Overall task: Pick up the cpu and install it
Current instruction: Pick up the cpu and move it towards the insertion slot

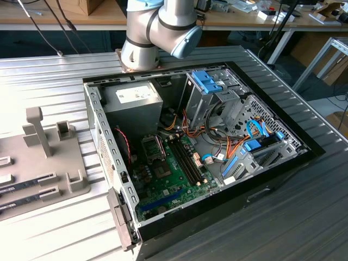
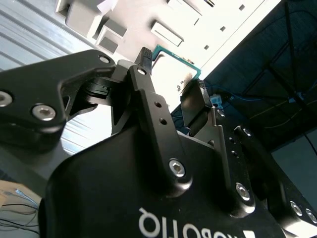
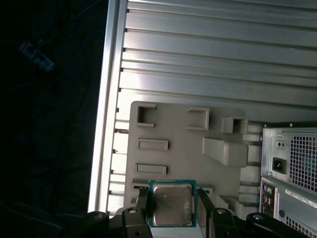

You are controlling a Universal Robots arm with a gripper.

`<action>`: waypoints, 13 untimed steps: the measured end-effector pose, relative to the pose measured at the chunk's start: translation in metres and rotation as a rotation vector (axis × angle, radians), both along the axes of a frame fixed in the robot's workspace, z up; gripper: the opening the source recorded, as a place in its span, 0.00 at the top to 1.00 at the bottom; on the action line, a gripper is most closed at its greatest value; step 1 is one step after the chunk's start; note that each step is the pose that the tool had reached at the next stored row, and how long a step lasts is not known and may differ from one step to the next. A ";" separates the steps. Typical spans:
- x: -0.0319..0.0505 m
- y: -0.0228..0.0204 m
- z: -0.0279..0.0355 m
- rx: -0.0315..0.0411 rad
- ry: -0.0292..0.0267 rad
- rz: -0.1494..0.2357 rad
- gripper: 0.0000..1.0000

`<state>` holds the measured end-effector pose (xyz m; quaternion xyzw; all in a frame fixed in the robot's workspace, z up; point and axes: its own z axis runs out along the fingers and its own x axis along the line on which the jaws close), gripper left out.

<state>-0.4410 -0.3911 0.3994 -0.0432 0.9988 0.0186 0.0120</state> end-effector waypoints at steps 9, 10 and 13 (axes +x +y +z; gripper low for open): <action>0.0039 0.0000 0.0000 0.0000 0.0000 0.000 0.53; 0.0042 0.0000 0.0000 0.0000 -0.0001 0.000 0.53; 0.0055 0.0000 0.0000 0.0000 -0.0001 0.000 0.53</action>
